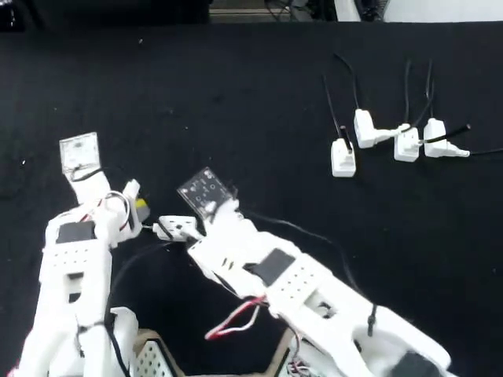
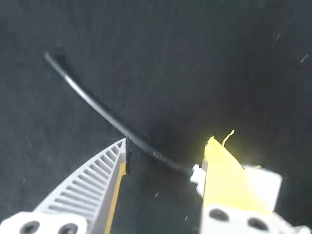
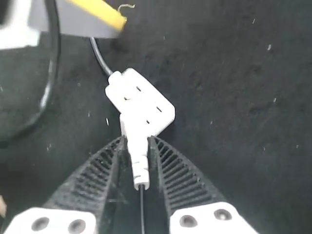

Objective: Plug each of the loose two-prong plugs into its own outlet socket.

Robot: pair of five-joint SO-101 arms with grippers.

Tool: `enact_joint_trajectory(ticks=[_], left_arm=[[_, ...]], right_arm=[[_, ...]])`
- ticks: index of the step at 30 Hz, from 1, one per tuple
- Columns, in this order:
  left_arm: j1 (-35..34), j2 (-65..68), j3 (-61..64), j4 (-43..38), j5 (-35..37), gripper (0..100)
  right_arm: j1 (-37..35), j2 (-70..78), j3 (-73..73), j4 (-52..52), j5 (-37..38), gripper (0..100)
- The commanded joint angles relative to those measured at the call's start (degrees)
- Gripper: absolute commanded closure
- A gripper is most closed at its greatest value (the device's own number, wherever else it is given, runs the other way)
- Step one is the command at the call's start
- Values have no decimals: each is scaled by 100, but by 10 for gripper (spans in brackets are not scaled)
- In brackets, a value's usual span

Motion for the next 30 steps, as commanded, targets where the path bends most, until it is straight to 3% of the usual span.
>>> enact_joint_trajectory(ticks=[1,9,18,25,30], left_arm=[[-75,1125,-655,18,-185,748],[-40,2681,-1279,70,-167,748],[585,2699,-1727,1442,-193,748],[1095,2699,-1771,1556,-158,748],[954,2295,-1745,1591,-123,748]], right_arm=[[132,347,-646,360,53,988],[158,462,-646,343,97,988],[668,470,-585,132,105,988],[1116,470,-602,141,105,988],[1143,462,-769,404,352,988]])
